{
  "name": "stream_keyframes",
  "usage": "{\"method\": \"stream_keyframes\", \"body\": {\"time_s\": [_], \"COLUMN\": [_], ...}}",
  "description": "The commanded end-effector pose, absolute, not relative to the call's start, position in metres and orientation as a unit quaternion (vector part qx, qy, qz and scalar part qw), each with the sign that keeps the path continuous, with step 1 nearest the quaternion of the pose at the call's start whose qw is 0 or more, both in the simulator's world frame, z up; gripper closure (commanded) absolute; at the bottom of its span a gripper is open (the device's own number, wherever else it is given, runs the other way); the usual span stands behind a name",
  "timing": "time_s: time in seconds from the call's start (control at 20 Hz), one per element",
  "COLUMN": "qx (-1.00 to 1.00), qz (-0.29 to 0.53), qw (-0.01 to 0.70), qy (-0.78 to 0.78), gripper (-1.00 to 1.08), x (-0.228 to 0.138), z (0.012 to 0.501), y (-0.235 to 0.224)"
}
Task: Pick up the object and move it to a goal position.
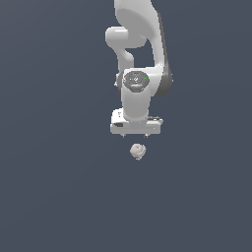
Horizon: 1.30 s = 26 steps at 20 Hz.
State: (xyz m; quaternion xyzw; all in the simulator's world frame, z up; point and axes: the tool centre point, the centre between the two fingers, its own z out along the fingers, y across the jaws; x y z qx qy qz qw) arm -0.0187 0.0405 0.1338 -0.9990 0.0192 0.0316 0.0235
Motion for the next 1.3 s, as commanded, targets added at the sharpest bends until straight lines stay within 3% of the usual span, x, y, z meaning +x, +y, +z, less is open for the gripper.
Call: {"method": "stream_keyframes", "body": {"time_s": [0.0,1.25], "qx": [-0.999,-0.957], "qz": [0.031,0.004], "qw": [0.022,0.002], "qy": [0.034,0.288], "gripper": [-0.92,-0.92], "x": [-0.017,0.003], "z": [0.131,0.094], "y": [0.041,0.057]}}
